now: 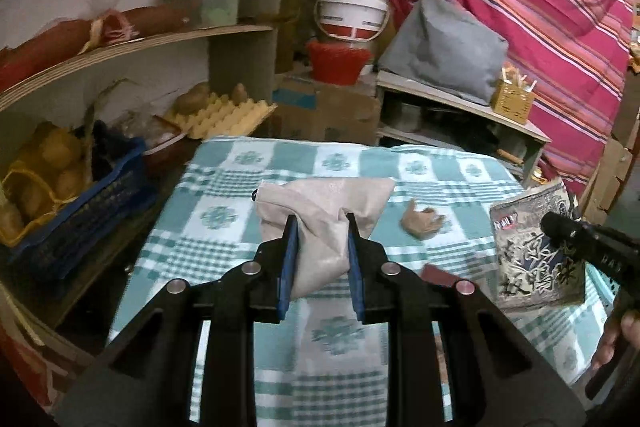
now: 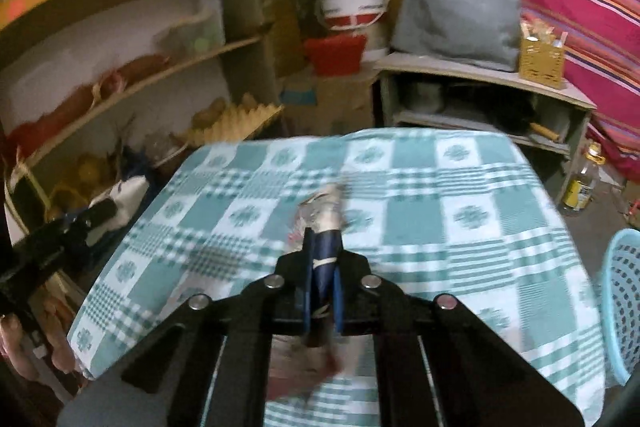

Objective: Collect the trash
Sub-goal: 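Grasp the printed snack packet with the right tool while the left tool holds the beige bag, then carry the beige bag and snack packet over the blue basket and open both tools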

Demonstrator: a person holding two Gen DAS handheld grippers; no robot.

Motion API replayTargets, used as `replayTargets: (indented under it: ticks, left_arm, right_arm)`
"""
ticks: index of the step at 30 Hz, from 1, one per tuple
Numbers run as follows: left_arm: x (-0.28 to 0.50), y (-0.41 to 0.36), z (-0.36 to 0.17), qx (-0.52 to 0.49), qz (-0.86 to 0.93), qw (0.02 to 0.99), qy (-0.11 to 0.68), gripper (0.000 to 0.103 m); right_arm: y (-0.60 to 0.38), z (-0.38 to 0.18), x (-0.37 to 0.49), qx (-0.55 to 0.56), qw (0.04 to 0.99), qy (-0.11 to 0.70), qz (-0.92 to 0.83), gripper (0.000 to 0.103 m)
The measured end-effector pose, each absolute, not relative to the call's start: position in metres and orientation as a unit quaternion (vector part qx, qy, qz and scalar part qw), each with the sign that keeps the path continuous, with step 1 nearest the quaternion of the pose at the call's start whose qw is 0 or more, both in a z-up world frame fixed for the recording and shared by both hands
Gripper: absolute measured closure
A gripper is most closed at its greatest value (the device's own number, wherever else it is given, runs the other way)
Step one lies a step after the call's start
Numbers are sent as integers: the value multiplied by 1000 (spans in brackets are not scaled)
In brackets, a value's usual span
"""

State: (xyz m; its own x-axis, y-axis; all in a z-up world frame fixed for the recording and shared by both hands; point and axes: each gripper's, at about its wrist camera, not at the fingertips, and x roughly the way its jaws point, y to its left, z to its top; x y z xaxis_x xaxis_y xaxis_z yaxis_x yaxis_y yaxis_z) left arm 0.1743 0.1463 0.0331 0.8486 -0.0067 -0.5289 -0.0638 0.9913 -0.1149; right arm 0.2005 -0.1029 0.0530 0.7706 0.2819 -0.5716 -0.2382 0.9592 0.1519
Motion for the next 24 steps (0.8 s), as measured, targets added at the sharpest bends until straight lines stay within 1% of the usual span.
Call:
replayTargets:
  ticks: [14,24]
  left_arm:
    - [204,30,38,-36,-69,957,278,81]
    - [219,-63,38,-21,-136,950,281,81]
  right_arm:
    - [-229,59,197,67,953,292,42,95]
    - [-311,66,176,90,957,274,-14,95]
